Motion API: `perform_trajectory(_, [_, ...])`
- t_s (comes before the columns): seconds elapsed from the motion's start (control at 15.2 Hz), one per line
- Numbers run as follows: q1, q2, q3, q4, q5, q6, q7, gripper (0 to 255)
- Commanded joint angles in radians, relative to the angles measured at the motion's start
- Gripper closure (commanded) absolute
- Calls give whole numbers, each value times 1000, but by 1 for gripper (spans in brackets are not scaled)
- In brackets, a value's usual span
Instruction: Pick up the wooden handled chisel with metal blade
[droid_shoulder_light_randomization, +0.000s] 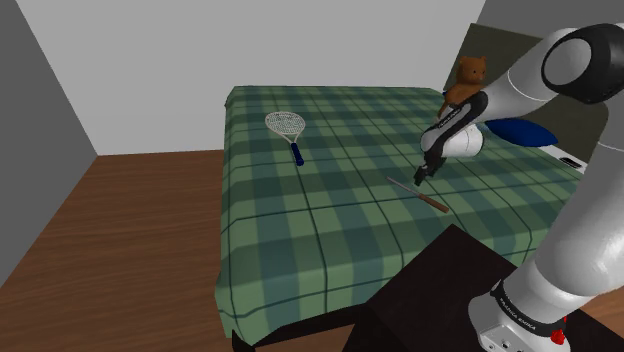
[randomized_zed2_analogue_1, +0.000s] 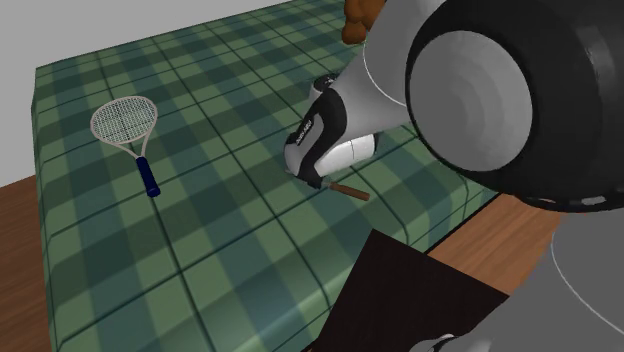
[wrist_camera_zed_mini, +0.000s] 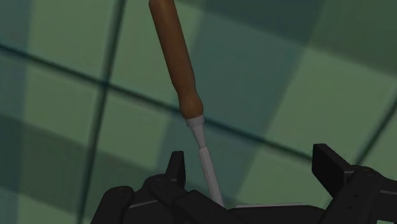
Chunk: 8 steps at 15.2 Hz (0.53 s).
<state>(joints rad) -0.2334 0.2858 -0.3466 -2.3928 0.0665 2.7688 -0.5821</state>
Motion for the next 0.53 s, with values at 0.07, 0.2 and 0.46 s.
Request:
perform_trajectory(0.07, [-71, 122, 52, 80, 80, 46, -77, 0])
perform_trajectory(0.2, [-119, 200, 87, 140, 112, 67, -113, 0])
perform_trajectory(0.46, [-177, 304, 129, 224, 141, 95, -147, 0])
